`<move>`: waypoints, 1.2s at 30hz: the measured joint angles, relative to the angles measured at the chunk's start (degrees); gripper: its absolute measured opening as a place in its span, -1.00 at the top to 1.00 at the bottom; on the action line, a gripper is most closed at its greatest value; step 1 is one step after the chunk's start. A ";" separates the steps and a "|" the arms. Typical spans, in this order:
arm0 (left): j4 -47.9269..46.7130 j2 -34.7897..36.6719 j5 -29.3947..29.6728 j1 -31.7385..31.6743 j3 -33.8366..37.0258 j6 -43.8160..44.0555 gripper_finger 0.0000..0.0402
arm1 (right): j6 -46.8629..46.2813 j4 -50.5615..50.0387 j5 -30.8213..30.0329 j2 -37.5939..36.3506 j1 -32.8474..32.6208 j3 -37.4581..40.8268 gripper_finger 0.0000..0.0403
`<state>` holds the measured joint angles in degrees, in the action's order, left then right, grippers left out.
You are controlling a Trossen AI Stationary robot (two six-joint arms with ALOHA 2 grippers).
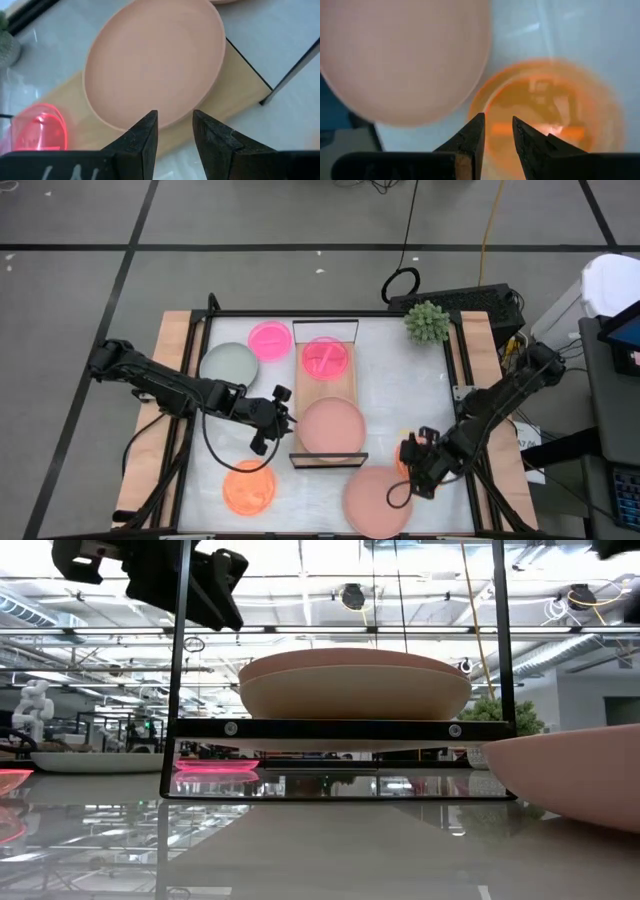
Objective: Place and stack plates onto a shelf
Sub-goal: Stack the right orange plate on top of the pink plate on the shelf
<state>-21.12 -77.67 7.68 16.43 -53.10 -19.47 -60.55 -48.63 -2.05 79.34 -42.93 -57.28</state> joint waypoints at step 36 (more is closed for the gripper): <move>1.68 -0.02 0.00 0.00 0.00 1.67 0.36 | -2.42 11.15 -2.23 8.69 -13.82 6.19 0.59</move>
<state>-19.44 -77.69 7.68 16.43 -53.10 -17.80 -62.97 -37.47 -4.27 88.03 -56.75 -51.09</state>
